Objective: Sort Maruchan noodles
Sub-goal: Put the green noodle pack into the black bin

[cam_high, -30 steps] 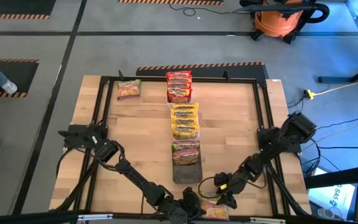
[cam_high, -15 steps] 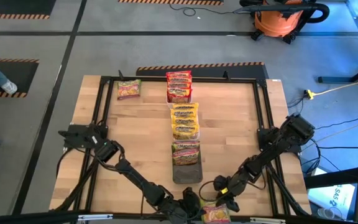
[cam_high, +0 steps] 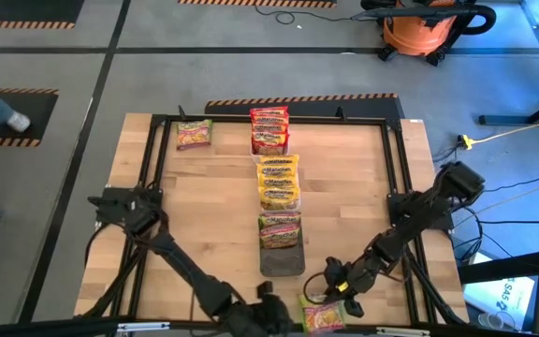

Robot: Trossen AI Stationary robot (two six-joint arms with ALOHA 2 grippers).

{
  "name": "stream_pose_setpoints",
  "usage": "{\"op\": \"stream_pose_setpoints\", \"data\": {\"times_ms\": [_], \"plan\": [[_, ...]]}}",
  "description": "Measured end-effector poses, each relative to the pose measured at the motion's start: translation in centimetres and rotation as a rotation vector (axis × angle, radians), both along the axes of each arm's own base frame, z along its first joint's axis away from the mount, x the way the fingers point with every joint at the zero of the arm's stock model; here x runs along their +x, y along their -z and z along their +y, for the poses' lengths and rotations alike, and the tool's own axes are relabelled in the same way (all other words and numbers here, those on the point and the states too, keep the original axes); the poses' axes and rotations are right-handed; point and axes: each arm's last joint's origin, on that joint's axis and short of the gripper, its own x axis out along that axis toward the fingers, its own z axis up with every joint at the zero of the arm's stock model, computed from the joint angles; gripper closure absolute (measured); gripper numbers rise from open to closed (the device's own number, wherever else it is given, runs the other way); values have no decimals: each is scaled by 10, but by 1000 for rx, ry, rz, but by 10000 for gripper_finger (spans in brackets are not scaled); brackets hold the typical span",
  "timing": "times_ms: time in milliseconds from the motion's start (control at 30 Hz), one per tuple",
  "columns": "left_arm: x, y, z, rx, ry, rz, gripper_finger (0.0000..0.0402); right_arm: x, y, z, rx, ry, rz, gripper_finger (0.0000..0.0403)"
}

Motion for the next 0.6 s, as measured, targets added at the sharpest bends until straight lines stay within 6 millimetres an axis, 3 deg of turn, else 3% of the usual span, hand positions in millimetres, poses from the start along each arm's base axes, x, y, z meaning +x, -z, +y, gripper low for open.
{"op": "stream_pose_setpoints", "data": {"times_ms": [233, 400, 600], "plan": [[-42, -28, -5, 114, 8, 94, 401, -6, -30, -8, -12, 28, -89, 401], [-75, -36, 0, 157, -17, 75, 401, -2, -63, -7, -11, 50, -173, 401], [-118, -22, 21, 156, -110, 19, 401, 19, -114, -2, -304, 114, -307, 401]]}}
